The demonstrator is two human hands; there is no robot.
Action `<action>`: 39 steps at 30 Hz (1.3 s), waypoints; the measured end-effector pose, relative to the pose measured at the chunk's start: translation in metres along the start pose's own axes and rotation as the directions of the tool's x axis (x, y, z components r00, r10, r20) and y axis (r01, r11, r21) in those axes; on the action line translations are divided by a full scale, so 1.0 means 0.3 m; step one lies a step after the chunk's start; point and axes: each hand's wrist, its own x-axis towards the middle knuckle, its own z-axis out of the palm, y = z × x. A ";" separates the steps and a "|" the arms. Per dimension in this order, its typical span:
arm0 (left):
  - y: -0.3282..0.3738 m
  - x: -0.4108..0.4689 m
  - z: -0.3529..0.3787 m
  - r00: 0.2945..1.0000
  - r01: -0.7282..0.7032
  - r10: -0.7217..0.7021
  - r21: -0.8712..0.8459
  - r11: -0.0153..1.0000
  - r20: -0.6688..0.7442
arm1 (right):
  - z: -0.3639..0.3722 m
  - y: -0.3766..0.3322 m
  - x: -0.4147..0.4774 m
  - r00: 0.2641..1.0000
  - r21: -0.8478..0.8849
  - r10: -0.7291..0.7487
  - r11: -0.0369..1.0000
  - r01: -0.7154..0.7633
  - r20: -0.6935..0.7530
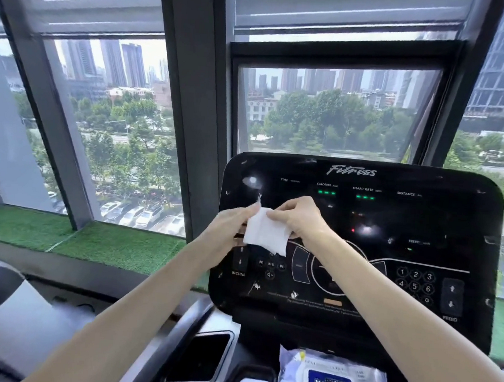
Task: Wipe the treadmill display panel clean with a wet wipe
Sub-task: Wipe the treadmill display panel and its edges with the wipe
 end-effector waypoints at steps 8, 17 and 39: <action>-0.041 0.057 -0.065 0.807 -0.417 0.581 0.599 0.683 -0.101 | 0.104 -0.035 0.007 0.990 0.190 0.140 0.972 -0.136 -0.011; -0.061 0.050 -0.124 0.911 -0.399 0.407 0.378 0.835 0.064 | 0.158 -0.117 -0.013 0.985 0.363 0.172 0.917 -0.162 0.006; 0.059 0.372 -0.319 0.563 -0.541 0.736 0.841 -0.014 0.375 | 0.252 0.090 0.124 0.736 -0.935 -0.626 0.029 0.354 0.259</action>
